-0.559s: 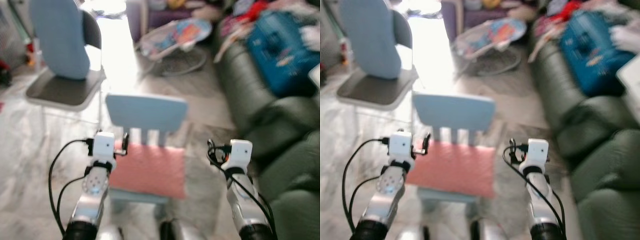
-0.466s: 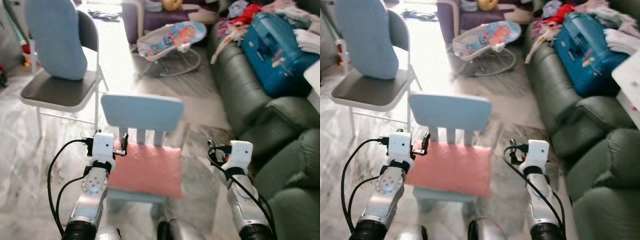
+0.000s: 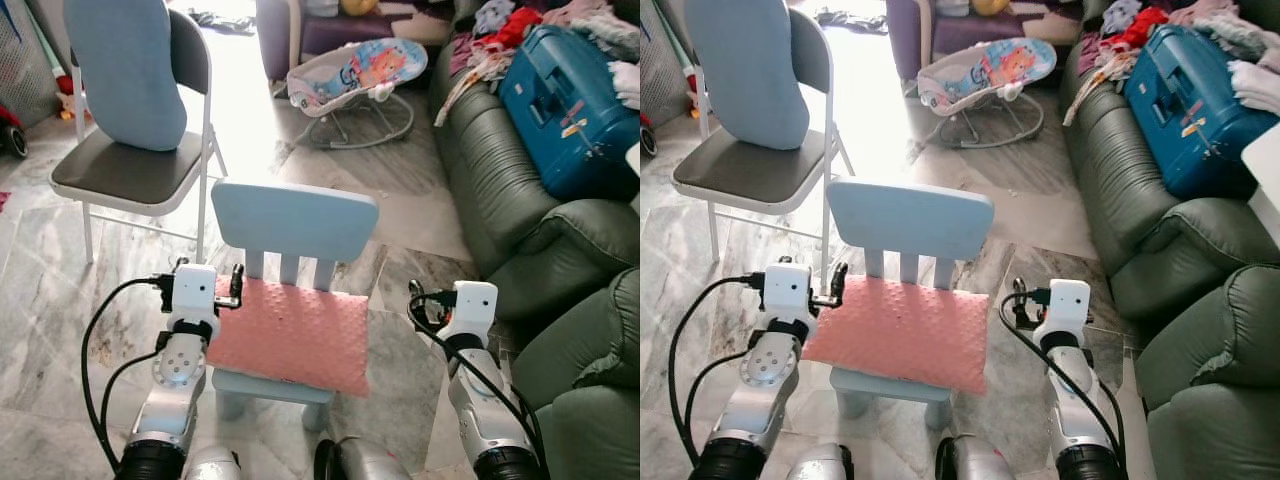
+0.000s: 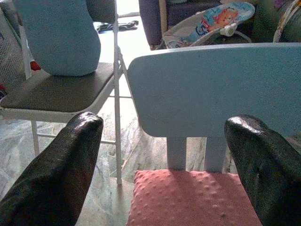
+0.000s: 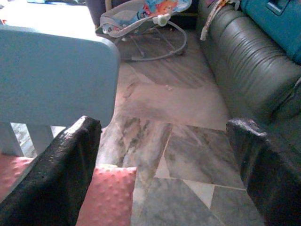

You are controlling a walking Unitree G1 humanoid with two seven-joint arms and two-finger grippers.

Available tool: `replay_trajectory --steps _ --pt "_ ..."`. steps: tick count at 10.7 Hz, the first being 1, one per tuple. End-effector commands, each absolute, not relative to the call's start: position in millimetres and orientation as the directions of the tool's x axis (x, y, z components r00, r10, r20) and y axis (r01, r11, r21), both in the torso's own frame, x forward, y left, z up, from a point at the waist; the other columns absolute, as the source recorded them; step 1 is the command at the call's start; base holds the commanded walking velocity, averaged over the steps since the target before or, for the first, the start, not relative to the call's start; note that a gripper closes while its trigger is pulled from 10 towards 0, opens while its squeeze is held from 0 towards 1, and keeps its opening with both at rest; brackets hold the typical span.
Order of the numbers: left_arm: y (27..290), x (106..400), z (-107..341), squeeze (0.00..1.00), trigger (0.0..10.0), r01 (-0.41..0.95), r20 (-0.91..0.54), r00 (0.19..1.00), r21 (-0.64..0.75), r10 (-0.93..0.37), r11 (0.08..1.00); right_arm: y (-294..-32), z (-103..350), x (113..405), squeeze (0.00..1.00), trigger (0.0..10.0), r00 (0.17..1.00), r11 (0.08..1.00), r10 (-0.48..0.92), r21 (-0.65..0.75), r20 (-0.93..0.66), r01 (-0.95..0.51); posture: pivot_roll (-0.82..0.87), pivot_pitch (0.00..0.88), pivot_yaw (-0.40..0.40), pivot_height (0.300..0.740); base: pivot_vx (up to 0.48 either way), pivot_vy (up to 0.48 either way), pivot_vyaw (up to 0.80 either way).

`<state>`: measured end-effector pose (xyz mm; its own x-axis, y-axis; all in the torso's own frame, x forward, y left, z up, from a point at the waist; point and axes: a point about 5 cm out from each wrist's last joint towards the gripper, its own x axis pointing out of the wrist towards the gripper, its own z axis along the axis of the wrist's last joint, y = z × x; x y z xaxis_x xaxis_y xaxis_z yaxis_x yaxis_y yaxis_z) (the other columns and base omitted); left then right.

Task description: Move the pillow to the sofa

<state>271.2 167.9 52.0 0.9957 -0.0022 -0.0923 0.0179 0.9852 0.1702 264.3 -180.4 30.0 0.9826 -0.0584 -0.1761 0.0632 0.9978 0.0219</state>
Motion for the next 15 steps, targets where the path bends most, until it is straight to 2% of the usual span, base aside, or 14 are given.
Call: replay_trajectory --steps 1,2,5,8,13,15 --pt "170.5 268.2 49.8 0.0 10.0 0.02 -0.107 0.994 0.18 -0.001 0.983 -182.6 31.3 264.5 0.0 10.0 0.982 0.997 -0.065 0.019 -0.175 0.069 0.0 0.112 -0.084 0.74 0.0 0.0 0.0" --pt "172.9 267.5 49.5 0.0 10.0 0.02 -0.108 0.994 0.193 0.001 0.981 -182.3 30.9 264.4 0.0 10.0 0.982 0.997 -0.063 0.022 -0.177 0.068 0.0 0.11 -0.083 0.736 0.0 0.0 0.0" --pt "177.8 264.7 47.8 0.0 10.0 0.018 -0.115 0.993 0.211 0.006 0.977 -181.9 30.6 264.0 0.0 10.0 0.982 0.997 -0.062 0.032 -0.176 0.069 0.01 0.106 -0.078 0.678 0.0 0.0 0.0" --pt "178.2 266.2 49.6 0.0 10.0 0.017 -0.108 0.994 0.237 0.009 0.971 -181.9 31.9 264.3 0.0 10.0 0.983 0.997 -0.062 0.038 -0.17 0.07 0.0 0.106 -0.077 0.648 0.0 0.0 0.0" --pt "187.1 272.0 60.6 0.0 10.0 0.053 -0.101 0.995 0.338 -0.02 0.94 -171.4 36.3 272.4 0.0 10.0 0.986 0.987 -0.093 0.118 -0.142 0.11 0.05 0.115 0.015 0.648 0.0 0.0 0.0" --pt "188.1 274.4 59.7 0.0 10.0 0.059 -0.112 0.993 0.34 -0.022 0.939 -173.4 36.9 271.3 0.0 10.0 0.986 0.984 -0.1 0.132 -0.136 0.119 0.04 0.12 0.018 0.648 0.0 0.0 0.0"
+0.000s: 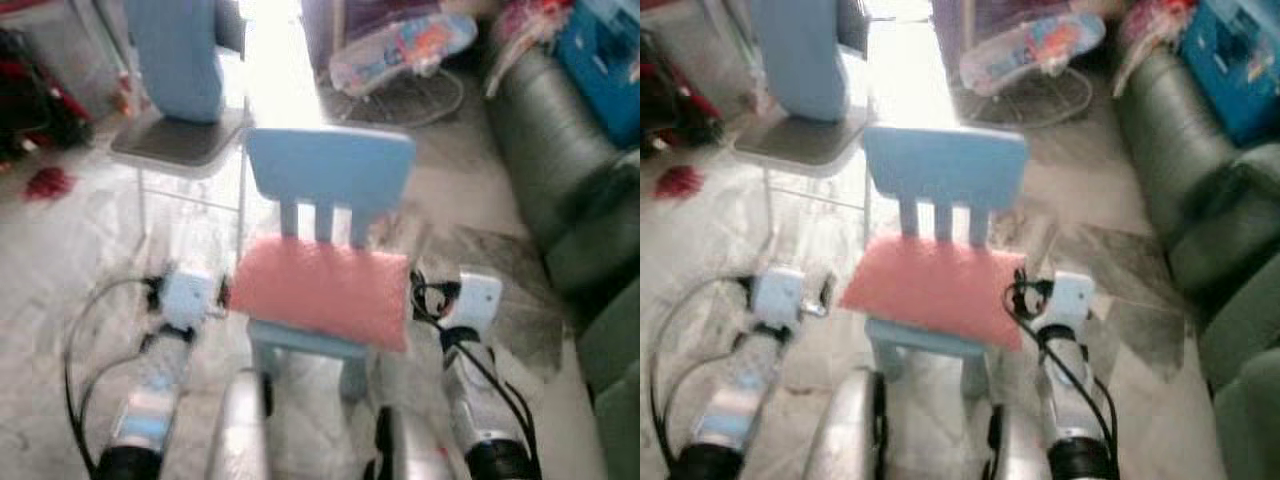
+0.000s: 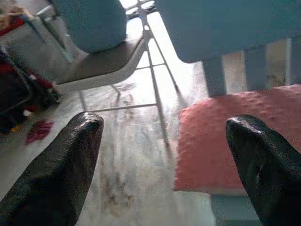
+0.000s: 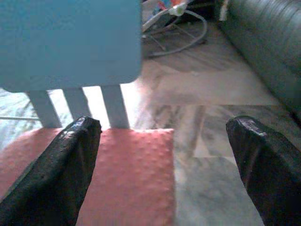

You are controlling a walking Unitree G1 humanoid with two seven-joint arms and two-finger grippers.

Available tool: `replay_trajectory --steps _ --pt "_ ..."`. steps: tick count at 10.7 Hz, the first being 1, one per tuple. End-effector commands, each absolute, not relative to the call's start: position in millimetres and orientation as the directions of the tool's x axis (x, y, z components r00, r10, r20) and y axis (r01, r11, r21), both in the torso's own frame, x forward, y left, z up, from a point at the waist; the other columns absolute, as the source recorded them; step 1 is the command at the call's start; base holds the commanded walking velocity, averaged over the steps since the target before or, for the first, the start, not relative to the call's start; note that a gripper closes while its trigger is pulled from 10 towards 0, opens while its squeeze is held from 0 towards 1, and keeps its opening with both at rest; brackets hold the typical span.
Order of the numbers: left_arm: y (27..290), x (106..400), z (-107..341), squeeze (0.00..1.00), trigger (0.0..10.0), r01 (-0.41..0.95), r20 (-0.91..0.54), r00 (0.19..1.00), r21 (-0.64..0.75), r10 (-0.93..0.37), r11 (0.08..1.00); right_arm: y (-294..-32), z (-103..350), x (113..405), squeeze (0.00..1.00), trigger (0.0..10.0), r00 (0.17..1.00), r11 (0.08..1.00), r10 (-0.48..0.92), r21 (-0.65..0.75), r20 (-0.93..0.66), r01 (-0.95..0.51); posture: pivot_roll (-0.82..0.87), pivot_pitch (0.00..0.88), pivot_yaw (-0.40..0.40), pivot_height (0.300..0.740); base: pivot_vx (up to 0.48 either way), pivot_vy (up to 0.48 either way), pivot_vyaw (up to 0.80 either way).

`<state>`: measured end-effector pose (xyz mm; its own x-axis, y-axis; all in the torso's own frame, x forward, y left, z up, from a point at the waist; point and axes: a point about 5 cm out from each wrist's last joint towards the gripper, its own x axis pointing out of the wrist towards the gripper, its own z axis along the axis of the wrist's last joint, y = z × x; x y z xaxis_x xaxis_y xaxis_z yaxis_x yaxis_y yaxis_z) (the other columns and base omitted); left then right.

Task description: Move the pillow to the sofa

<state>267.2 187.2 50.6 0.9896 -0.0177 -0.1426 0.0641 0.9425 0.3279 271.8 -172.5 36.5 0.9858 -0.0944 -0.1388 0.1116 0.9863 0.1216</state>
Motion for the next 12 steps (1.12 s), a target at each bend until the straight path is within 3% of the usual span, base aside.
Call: replay_trajectory --steps 1,3,7,12 --pt "187.2 275.9 60.5 0.0 10.0 0.044 -0.106 0.994 0.331 -0.009 0.943 -172.5 37.1 272.3 0.0 10.0 0.987 0.986 -0.086 0.128 -0.135 0.103 0.03 0.123 0.002 0.648 0.0 0.0 0.0" --pt "188.7 277.1 62.0 0.0 10.0 0.004 -0.096 0.995 0.327 0.029 0.945 -168.8 37.8 274.2 0.0 10.0 0.989 0.99 -0.059 0.119 -0.138 0.076 0.04 0.13 -0.019 0.648 0.0 0.0 0.0" --pt "198.7 276.0 61.9 0.0 10.0 -0.049 -0.09 0.992 0.349 0.085 0.936 -167.0 38.2 274.9 0.0 10.0 0.989 0.991 -0.038 0.122 -0.143 0.056 0.03 0.149 -0.032 0.593 0.0 0.0 0.0" --pt "195.8 275.1 59.3 0.0 10.0 -0.086 -0.097 0.987 0.341 0.126 0.936 -162.6 45.5 281.1 0.0 10.0 0.992 0.994 0.019 0.106 -0.121 -0.006 0.03 0.155 -0.049 0.588 0.0 0.0 0.0"
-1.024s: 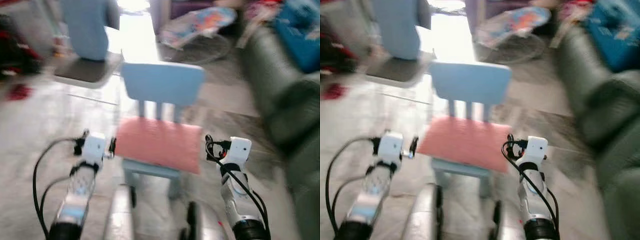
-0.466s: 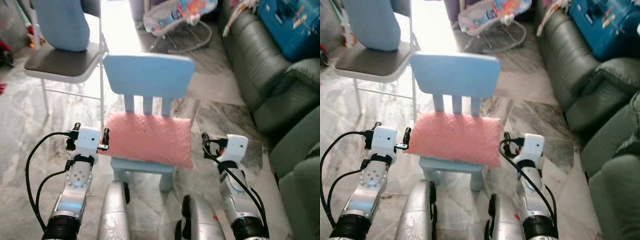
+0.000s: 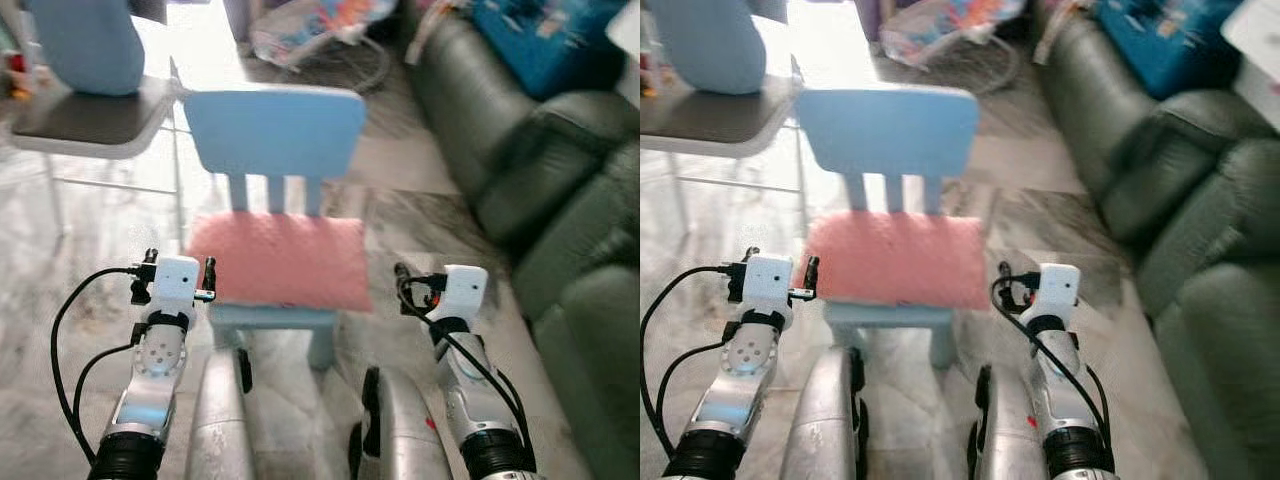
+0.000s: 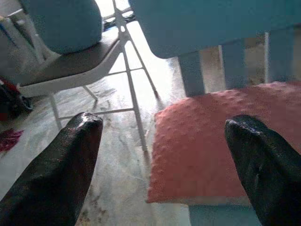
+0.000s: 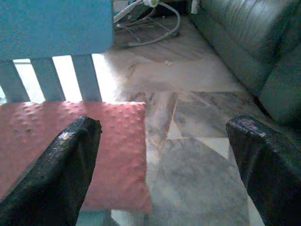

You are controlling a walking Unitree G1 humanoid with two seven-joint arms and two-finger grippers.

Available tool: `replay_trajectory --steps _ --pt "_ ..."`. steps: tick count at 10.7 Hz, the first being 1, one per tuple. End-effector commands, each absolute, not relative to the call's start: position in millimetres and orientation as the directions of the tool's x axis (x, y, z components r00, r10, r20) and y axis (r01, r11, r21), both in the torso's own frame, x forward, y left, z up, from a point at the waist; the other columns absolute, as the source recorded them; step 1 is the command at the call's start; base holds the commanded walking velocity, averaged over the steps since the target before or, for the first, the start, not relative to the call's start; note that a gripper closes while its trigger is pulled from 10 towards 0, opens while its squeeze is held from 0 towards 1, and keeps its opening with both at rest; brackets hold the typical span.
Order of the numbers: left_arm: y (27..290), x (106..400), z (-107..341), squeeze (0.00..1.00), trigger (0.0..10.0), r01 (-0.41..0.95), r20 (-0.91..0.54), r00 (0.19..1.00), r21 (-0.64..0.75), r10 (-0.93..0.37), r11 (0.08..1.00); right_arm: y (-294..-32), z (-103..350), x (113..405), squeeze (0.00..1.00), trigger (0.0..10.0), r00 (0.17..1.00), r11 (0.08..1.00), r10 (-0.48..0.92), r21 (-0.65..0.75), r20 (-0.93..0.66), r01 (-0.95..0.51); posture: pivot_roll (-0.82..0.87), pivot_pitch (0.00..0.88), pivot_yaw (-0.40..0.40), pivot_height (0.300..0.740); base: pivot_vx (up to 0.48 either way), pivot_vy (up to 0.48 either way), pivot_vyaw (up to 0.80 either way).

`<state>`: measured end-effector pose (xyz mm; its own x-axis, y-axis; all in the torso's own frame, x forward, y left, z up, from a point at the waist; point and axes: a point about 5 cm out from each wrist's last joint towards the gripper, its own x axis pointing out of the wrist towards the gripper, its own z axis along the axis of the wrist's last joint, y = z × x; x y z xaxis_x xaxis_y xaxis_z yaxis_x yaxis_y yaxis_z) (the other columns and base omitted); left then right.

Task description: Move the pillow to the sofa

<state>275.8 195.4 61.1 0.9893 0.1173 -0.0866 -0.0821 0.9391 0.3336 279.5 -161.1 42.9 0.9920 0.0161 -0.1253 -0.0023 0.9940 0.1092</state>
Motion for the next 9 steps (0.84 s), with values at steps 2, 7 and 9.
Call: replay_trajectory --steps 2,7,9 --pt "195.8 274.0 57.2 0.0 10.0 -0.099 -0.113 0.984 0.291 0.137 0.952 -161.1 47.9 280.5 0.02 10.0 0.994 0.993 0.043 0.116 -0.103 -0.031 0.03 0.156 -0.051 0.588 0.0 0.0 0.0" --pt "197.0 272.9 55.1 0.0 10.0 -0.092 -0.136 0.981 0.301 0.138 0.949 -152.5 49.6 281.4 0.01 10.0 0.99 0.99 0.107 0.104 -0.094 -0.097 0.03 0.154 -0.058 0.588 0.0 0.0 0.15" --pt "198.4 272.5 55.9 0.0 10.0 -0.1 -0.132 0.98 0.313 0.148 0.944 -150.6 50.3 281.7 0.0 10.0 0.988 0.986 0.126 0.117 -0.092 -0.115 0.03 0.157 -0.059 0.588 0.0 0.0 0.27"
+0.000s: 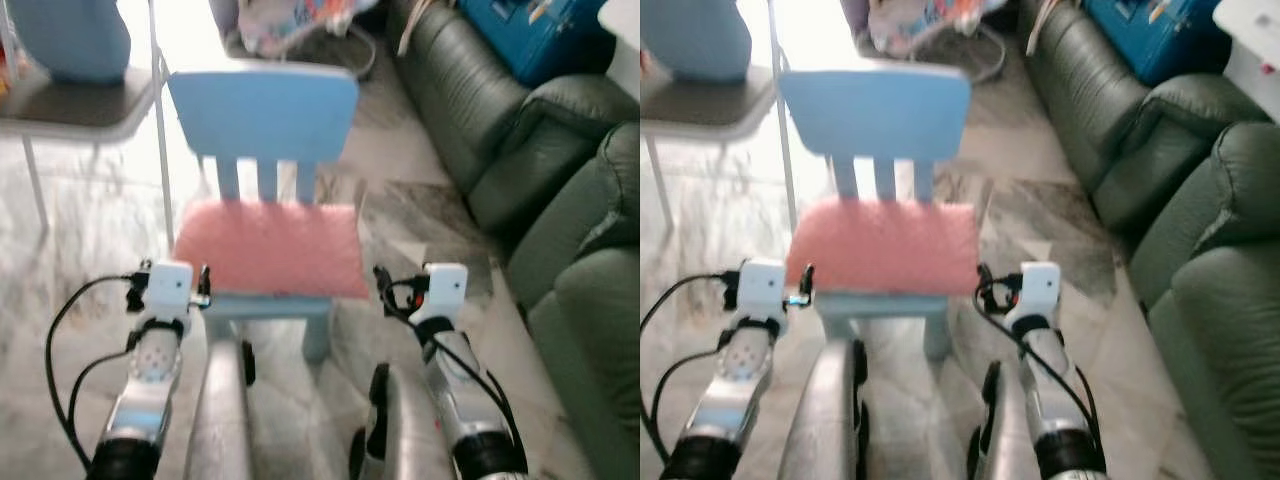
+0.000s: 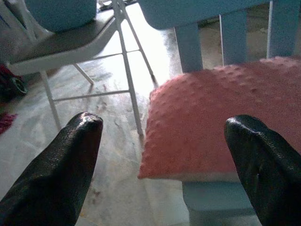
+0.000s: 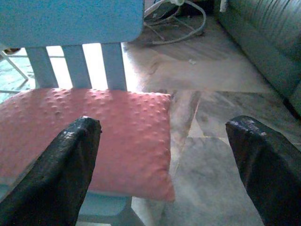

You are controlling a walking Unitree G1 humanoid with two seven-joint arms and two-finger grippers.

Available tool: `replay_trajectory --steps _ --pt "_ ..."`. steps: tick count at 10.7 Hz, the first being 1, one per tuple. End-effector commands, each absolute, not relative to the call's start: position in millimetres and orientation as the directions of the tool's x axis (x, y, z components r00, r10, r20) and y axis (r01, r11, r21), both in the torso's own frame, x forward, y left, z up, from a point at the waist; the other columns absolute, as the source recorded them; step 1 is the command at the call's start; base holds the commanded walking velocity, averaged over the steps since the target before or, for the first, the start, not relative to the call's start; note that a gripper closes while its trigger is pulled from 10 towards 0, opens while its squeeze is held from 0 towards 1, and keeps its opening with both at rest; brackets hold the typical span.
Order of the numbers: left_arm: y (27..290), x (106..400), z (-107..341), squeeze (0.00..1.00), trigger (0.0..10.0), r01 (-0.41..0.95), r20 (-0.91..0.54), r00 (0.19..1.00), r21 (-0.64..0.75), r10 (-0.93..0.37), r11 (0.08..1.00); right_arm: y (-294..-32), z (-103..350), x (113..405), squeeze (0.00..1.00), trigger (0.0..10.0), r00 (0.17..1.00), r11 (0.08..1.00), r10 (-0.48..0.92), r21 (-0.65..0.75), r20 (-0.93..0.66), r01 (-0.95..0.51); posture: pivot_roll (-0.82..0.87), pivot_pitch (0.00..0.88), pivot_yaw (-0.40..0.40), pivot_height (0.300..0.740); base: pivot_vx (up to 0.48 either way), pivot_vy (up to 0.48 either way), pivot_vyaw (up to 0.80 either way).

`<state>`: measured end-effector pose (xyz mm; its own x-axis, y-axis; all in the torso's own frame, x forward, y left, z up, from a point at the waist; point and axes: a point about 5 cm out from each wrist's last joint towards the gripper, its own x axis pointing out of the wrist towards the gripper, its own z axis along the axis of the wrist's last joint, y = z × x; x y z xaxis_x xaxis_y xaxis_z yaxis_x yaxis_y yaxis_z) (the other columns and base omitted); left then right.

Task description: Move the pillow to the sofa

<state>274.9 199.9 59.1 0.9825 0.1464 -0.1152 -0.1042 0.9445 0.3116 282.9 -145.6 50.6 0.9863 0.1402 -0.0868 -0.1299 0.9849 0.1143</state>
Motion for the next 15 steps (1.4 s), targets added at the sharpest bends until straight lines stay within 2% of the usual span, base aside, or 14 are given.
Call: replay_trajectory --steps 1,8,15 --pt "199.6 271.9 55.5 0.0 10.0 -0.105 -0.133 0.979 0.315 0.153 0.943 -150.5 50.2 281.6 0.0 10.0 0.987 0.986 0.129 0.116 -0.093 -0.118 0.03 0.162 -0.058 0.588 0.0 0.0 0.0" --pt "198.0 271.5 54.1 0.0 10.0 -0.104 -0.138 0.978 0.319 0.155 0.942 -146.0 54.1 280.3 0.0 10.0 0.982 0.979 0.177 0.118 -0.068 -0.168 0.02 0.169 -0.057 0.588 0.0 0.0 0.62" --pt "196.1 271.0 52.7 0.0 10.0 -0.091 -0.145 0.979 0.329 0.145 0.94 -147.4 53.6 280.1 0.0 10.0 0.984 0.98 0.164 0.125 -0.076 -0.154 0.02 0.173 -0.058 0.588 0.349 0.0 0.0"
